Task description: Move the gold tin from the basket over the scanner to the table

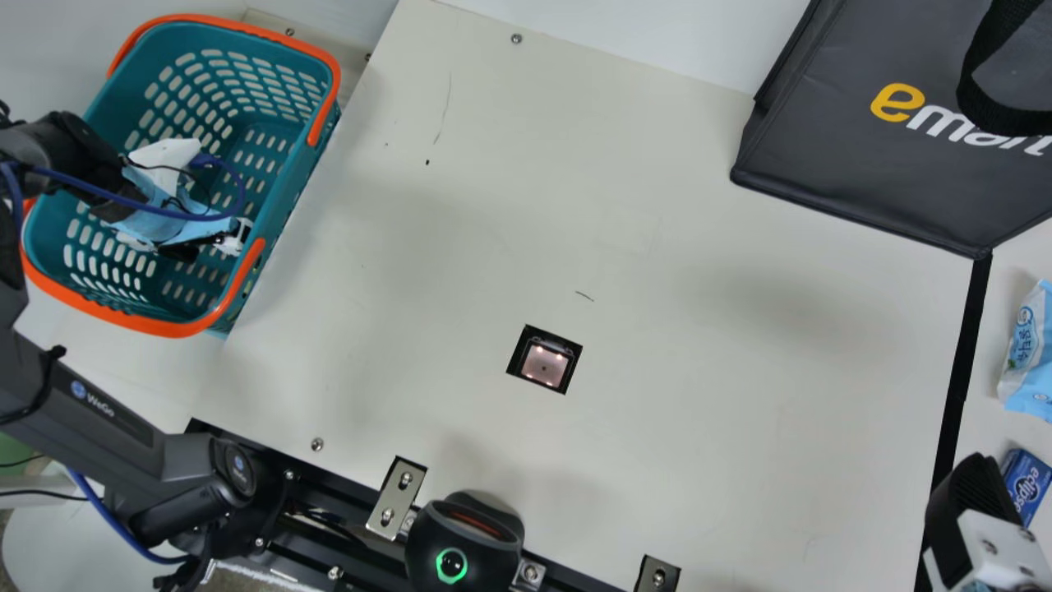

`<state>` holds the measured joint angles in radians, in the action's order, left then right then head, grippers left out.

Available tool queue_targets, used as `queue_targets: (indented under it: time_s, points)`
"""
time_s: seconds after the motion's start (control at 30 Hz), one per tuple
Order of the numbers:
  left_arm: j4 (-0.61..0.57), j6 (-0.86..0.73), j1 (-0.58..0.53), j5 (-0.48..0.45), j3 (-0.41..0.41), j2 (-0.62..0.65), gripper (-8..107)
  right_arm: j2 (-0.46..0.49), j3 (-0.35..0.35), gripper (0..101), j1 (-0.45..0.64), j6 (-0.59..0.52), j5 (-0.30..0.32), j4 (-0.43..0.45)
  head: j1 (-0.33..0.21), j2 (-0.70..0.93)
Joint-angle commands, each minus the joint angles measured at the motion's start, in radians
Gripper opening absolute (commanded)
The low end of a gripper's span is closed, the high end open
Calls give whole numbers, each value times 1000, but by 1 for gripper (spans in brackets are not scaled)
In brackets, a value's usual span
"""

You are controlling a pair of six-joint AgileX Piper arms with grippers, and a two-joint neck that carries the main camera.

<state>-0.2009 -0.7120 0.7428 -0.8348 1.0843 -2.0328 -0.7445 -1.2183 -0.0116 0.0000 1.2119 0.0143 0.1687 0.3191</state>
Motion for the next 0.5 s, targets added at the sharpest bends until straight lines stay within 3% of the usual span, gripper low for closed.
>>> queue_targets:
  time_s: [0.0, 0.47]
  points:
    - [8, -14, 2, 9, -5, 2, 90, 0, 0, 95, 0, 0, 0, 0, -30, 2]
    - [47, -109, 3, 85, -49, 7, 90, 0, 0, 95, 0, 0, 0, 0, -30, 2]
